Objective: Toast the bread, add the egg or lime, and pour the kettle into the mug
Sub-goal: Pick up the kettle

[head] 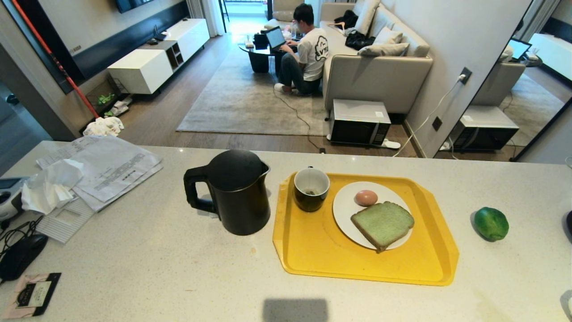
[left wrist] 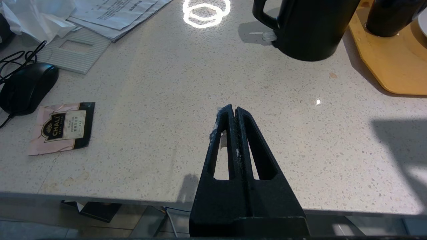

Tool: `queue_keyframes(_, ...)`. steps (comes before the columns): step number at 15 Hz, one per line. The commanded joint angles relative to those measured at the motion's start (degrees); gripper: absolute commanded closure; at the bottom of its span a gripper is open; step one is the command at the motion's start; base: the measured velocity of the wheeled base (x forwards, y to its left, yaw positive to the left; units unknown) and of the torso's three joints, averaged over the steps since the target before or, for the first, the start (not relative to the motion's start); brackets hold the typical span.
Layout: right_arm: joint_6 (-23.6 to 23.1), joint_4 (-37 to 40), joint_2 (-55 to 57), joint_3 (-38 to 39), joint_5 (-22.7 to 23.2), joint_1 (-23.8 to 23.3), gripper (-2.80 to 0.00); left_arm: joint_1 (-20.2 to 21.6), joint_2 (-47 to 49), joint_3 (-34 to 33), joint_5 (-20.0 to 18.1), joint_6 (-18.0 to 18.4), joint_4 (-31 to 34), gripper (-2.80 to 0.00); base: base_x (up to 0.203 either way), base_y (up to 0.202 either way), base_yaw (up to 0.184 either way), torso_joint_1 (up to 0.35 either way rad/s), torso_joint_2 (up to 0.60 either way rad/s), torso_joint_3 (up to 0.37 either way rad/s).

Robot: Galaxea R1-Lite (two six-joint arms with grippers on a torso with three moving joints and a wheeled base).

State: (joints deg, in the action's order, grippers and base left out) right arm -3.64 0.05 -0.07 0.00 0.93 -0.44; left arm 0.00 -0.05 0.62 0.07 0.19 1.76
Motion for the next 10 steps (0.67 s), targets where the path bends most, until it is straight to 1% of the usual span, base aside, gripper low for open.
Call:
queue_keyframes(1, -0.1, 0.0, 0.1, 0.1, 0.0, 0.0, 0.0, 0.0, 0.0, 0.0, 0.0, 0.0, 0.0, 0.0, 0.0, 0.0, 0.0, 0.0, 0.0, 0.0)
queue_keyframes(10, -0.1, 0.0, 0.1, 0.1, 0.0, 0.0, 0.0, -0.1, 0.0, 0.0, 0.0, 0.3, 0.0, 0.0, 0.0, 0.0, 0.0, 0.0, 0.0, 0.0)
